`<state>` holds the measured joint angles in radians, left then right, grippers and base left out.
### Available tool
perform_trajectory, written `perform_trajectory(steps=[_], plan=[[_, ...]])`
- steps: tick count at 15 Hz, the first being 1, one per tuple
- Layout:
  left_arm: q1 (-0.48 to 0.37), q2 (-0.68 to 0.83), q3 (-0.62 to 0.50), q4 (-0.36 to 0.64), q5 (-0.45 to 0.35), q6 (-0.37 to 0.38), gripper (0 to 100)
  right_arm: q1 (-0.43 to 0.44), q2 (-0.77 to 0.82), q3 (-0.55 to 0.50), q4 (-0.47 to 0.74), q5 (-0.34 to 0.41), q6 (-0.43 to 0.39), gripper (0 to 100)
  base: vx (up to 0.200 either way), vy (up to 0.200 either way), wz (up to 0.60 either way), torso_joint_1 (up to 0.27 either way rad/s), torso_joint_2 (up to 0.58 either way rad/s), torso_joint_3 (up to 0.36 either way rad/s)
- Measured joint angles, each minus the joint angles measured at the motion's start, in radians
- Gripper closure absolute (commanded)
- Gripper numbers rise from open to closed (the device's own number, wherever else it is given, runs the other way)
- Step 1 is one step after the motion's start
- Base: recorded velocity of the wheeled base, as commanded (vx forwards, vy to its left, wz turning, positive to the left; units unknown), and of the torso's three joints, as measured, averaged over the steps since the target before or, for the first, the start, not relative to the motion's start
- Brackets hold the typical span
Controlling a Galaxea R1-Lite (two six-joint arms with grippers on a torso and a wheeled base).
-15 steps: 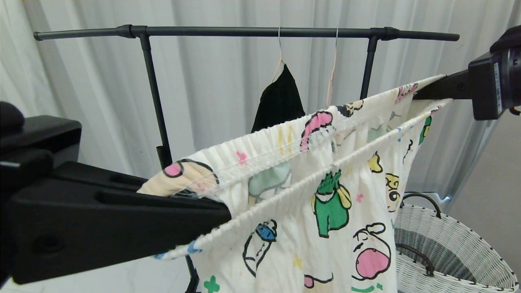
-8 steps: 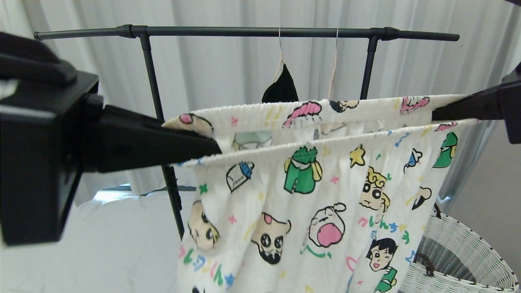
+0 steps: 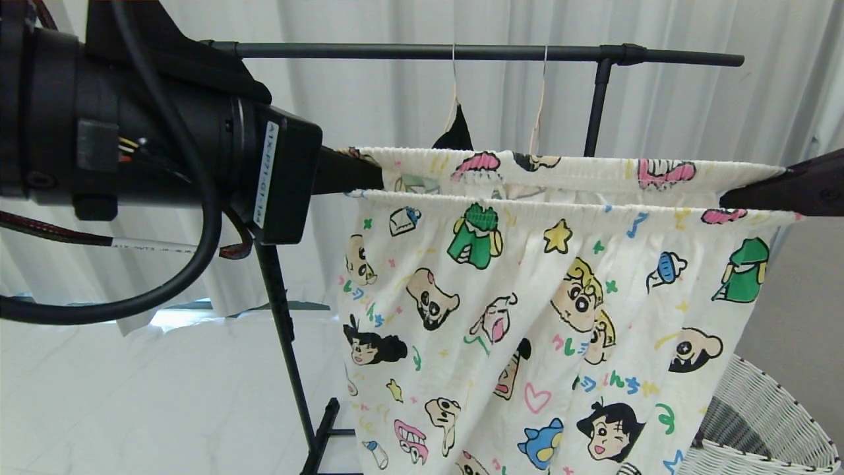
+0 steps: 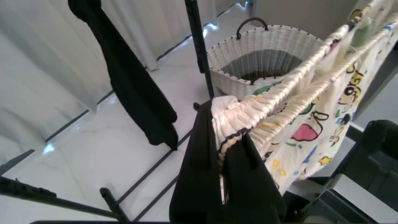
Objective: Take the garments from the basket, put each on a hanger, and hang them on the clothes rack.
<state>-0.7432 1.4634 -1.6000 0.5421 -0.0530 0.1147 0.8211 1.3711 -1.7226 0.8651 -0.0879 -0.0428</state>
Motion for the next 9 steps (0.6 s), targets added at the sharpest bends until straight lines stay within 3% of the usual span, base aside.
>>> perform_trajectory(steps=[8, 9], plan=[[0.001, 0.009, 0.002, 0.000, 0.007, 0.001, 100, 0.000, -0.010, 0.012, 0.005, -0.009, 0.007, 0, 0.000, 0.000, 0.00, 0.000, 0.00, 0.000], [0.001, 0.009, 0.008, 0.000, 0.030, 0.003, 100, -0.002, -0.016, 0.027, 0.009, -0.038, 0.007, 0, 0.000, 0.000, 0.00, 0.000, 0.00, 0.000]])
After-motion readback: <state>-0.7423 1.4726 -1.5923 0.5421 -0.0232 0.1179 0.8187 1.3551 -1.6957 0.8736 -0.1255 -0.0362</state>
